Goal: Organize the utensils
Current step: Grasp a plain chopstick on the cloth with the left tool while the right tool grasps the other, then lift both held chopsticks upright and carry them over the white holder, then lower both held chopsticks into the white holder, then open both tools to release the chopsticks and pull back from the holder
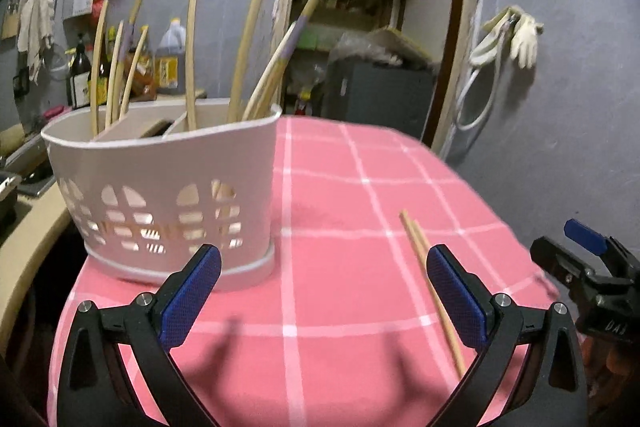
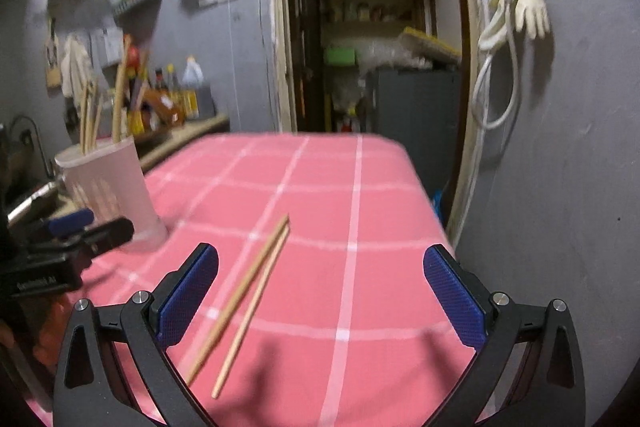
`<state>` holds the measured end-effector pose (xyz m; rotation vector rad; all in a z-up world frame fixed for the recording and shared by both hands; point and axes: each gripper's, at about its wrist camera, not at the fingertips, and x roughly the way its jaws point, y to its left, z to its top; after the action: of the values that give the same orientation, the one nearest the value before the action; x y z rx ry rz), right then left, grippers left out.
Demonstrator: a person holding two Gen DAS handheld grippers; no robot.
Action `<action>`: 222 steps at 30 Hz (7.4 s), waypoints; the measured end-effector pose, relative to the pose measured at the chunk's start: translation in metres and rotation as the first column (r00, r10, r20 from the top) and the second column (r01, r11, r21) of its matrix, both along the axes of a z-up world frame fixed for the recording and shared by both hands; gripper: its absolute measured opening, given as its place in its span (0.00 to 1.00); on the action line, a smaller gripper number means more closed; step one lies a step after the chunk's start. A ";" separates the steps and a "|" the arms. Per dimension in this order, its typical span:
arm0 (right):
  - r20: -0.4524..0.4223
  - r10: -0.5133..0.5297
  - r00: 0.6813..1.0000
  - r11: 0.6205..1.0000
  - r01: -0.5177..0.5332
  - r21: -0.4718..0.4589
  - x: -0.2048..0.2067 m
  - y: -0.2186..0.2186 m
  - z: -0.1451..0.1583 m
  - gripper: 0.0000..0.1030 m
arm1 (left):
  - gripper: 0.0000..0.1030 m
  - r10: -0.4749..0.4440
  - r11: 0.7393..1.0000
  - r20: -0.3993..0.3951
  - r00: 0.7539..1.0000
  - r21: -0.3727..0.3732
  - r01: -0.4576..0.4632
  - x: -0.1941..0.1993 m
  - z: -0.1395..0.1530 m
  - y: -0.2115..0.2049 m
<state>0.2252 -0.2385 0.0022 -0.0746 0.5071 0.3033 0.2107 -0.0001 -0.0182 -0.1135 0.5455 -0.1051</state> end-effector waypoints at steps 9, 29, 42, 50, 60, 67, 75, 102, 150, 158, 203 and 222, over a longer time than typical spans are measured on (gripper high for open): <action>-0.207 0.045 0.977 0.994 -0.064 -0.087 0.026 0.018 -0.025 0.86 | 0.98 0.040 0.999 -0.125 0.991 0.001 -0.041 0.013 -0.014 0.009; -0.389 0.100 0.916 0.988 -0.137 -0.068 0.058 0.023 -0.048 0.29 | 0.97 0.006 1.000 -0.168 0.986 0.002 -0.006 0.021 -0.018 0.002; -0.383 0.082 0.920 0.996 -0.089 0.002 0.063 -0.014 -0.044 0.08 | 0.87 -0.169 0.984 -0.216 0.962 0.021 0.178 0.051 -0.024 -0.035; -0.417 0.124 0.900 0.990 -0.084 0.113 0.084 -0.023 -0.045 0.10 | 0.50 -0.298 0.954 -0.279 0.913 -0.061 0.292 0.092 -0.028 -0.059; -0.464 0.036 0.885 0.997 0.001 0.080 0.121 -0.019 -0.048 0.12 | 0.30 -0.325 0.946 -0.342 0.881 -0.122 0.302 0.112 -0.036 -0.066; -0.463 0.047 0.885 0.996 -0.008 0.085 0.128 -0.012 -0.048 0.24 | 0.28 -0.307 0.952 -0.351 0.885 -0.132 0.278 0.109 -0.036 -0.068; -0.477 -0.006 0.879 0.996 0.045 0.071 0.128 -0.016 -0.049 0.06 | 0.07 -0.298 0.954 -0.363 0.883 -0.151 0.260 0.107 -0.036 -0.066; -0.143 0.159 0.977 0.907 -0.088 0.412 0.032 0.004 0.010 0.03 | 0.05 -0.121 0.976 0.025 0.992 -0.178 0.123 0.022 0.024 -0.014; 0.257 0.245 0.935 0.866 -0.330 0.376 -0.018 0.066 0.090 0.03 | 0.04 0.061 0.981 0.339 0.939 -0.192 0.006 -0.043 0.115 0.080; 0.292 0.291 0.911 0.849 -0.387 0.359 -0.013 0.094 0.109 0.03 | 0.04 0.133 0.987 0.360 0.923 -0.135 -0.089 -0.049 0.149 0.117; 0.075 0.370 0.926 0.896 -0.377 0.234 0.045 0.190 0.062 0.03 | 0.04 0.167 0.986 0.174 0.970 -0.055 -0.160 0.027 0.082 0.170; 0.177 0.309 0.934 0.919 -0.341 0.197 0.024 0.181 0.070 0.21 | 0.23 0.173 0.982 0.224 0.959 -0.107 -0.152 0.012 0.086 0.161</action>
<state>0.2489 -0.0571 0.0720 0.0402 0.3132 0.6771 0.2223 0.1607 0.0681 -0.2297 0.2951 0.0186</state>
